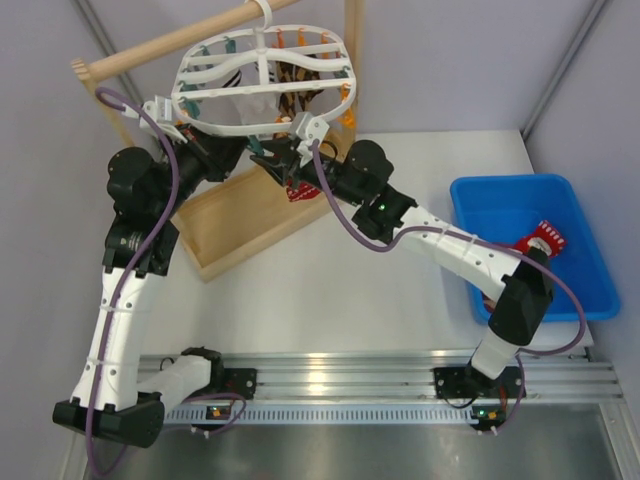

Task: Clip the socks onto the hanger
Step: Open the clamp at the hanger.

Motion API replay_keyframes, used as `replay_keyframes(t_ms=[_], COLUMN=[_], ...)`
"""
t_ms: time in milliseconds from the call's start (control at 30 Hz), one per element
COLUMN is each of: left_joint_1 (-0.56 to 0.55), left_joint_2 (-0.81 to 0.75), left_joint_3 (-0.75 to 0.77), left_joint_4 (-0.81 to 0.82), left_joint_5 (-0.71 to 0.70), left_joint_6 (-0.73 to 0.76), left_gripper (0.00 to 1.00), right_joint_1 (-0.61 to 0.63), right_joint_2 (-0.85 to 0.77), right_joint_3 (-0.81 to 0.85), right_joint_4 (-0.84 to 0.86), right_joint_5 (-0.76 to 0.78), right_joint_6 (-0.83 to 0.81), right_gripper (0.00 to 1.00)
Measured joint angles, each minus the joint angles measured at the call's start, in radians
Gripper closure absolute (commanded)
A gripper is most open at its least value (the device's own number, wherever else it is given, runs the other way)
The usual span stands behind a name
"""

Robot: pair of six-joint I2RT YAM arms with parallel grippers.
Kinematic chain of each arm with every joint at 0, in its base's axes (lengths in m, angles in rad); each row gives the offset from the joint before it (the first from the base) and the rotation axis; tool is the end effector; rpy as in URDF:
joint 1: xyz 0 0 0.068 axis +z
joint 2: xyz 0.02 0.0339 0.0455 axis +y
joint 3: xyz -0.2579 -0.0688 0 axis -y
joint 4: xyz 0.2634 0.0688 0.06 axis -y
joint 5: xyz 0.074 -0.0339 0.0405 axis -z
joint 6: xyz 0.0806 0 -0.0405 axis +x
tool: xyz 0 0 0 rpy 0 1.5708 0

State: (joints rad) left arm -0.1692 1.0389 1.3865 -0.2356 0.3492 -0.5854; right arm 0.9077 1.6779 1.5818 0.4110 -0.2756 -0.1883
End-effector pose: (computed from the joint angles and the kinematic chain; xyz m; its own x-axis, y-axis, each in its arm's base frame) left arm 0.2568 -0.0718 0.4986 -0.1808 -0.4958 -0.8494 0.4721 0.7139 -0.5172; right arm 0.2656 0.3757 0.4513 0.3590 0.1671 -0.9182 -0.8657 0.4272 -0.2608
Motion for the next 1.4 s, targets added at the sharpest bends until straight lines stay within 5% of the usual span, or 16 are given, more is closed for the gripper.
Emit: replay_keyframes(t_ms=[200, 367, 500, 967, 1400], left_joint_1=[0.002, 0.0, 0.0, 0.0, -0.034], left_joint_2=[0.0, -0.023, -0.045, -0.002, 0.044], left_joint_3=[0.0, -0.009, -0.011, -0.008, 0.032], left_joint_4=[0.001, -0.001, 0.002, 0.013, 0.027], left_joint_5=[0.007, 0.024, 0.052, 0.025, 0.001], left_joint_6=[-0.005, -0.04, -0.058, -0.056, -0.048], left_gripper=[0.7, 0.5, 0.45, 0.34, 0.46], right_joint_1=[0.0, -0.002, -0.003, -0.003, 0.006], right_joint_2=[0.011, 0.011, 0.011, 0.011, 0.011], right_joint_3=[0.01, 0.018, 0.021, 0.023, 0.024], right_joint_4=[-0.012, -0.012, -0.013, -0.018, -0.023], right_joint_5=[0.008, 0.03, 0.034, 0.035, 0.058], right_joint_6=[0.005, 0.012, 0.018, 0.035, 0.034], right_gripper=[1.0, 1.0, 1.0, 1.0, 1.0])
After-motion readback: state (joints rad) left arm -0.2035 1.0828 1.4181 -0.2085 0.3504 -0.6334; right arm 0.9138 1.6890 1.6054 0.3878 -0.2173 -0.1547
